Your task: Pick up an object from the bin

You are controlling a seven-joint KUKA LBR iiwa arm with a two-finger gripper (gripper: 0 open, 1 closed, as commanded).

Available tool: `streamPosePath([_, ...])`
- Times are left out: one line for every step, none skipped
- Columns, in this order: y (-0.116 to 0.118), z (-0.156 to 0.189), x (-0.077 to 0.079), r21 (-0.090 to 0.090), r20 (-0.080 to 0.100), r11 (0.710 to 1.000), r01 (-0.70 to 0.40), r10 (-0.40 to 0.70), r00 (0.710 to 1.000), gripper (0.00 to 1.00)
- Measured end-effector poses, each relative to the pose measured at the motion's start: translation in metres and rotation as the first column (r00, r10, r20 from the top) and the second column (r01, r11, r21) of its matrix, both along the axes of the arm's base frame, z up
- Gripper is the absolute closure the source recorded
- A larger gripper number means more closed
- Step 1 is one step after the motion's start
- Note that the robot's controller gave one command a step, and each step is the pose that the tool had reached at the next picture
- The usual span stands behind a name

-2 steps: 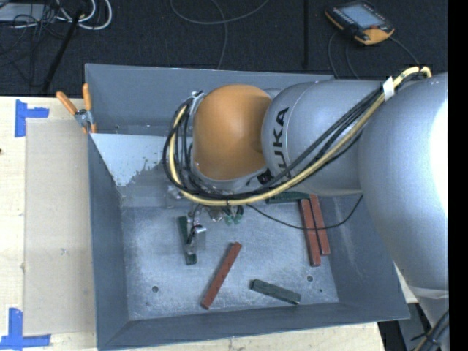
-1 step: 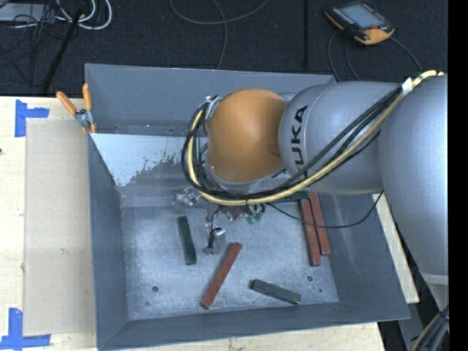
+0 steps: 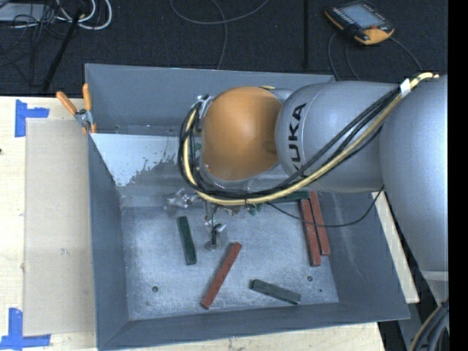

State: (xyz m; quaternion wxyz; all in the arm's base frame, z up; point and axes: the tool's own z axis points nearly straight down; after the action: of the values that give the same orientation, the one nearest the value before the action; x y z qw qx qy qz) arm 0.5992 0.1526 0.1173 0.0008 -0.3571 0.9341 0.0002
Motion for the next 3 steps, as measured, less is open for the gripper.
streamPosePath([0.006,-0.047,-0.018,0.001,-0.001,0.959,-0.283,0.283,0.959,0.00])
streamPosePath([0.018,-0.047,-0.010,0.001,-0.001,0.820,-0.573,0.573,0.820,1.00])
streamPosePath([0.018,-0.047,-0.010,0.001,-0.001,0.820,-0.573,0.573,0.820,1.00])
